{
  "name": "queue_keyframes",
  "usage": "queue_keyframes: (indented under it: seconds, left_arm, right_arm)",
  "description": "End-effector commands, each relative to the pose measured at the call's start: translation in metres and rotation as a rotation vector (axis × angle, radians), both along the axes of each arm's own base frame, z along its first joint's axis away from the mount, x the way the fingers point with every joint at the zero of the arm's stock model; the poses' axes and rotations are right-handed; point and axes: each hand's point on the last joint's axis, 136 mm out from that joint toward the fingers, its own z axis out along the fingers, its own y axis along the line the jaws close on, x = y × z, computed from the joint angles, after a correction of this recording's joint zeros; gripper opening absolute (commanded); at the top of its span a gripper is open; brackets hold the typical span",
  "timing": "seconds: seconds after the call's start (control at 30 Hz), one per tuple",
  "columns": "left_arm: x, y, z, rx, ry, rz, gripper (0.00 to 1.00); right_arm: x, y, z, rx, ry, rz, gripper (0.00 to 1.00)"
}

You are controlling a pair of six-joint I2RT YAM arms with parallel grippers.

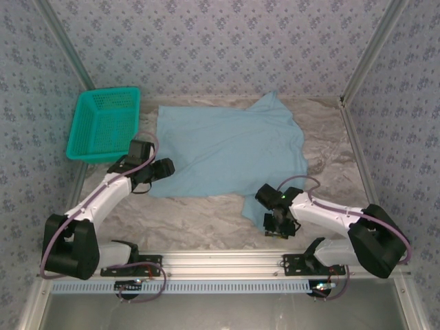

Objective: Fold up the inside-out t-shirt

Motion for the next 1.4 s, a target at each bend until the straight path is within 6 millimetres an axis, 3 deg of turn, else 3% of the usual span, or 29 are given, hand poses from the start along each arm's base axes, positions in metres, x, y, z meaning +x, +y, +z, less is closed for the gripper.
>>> queue_keyframes:
  seconds: [0.0, 0.17, 0.3, 0.57, 0.73, 1.03, 1.37]
  left_arm:
    - [-0.001, 0.001, 0.012, 0.008, -0.025, 0.001, 0.69]
    - [-0.007, 0.012, 0.006, 0.053, -0.009, 0.030, 0.70]
    - [-0.021, 0.030, -0.013, 0.092, 0.059, 0.097, 0.70]
    - [-0.043, 0.074, -0.052, 0.109, 0.155, 0.253, 0.70]
    - [-0.044, 0.063, -0.069, 0.049, 0.224, 0.227, 0.65]
    - [-0.049, 0.055, -0.076, 0.036, 0.243, 0.210, 0.42]
    - [-0.058, 0.051, -0.092, 0.057, 0.290, 0.200, 0.34]
  right_arm:
    - [-0.004, -0.002, -0.015, -0.014, 0.012, -0.005, 0.20]
    - [0.006, -0.006, 0.003, -0.043, -0.028, 0.014, 0.09]
    - [0.022, -0.007, 0.022, -0.034, -0.074, 0.022, 0.01]
    - [0.074, 0.010, 0.066, 0.063, -0.189, 0.060, 0.00]
    - [0.087, 0.015, 0.065, 0.091, -0.183, 0.080, 0.00]
    - [0.093, 0.015, 0.059, 0.106, -0.166, 0.096, 0.00]
    - [0.099, 0.008, 0.063, 0.095, -0.171, 0.096, 0.00]
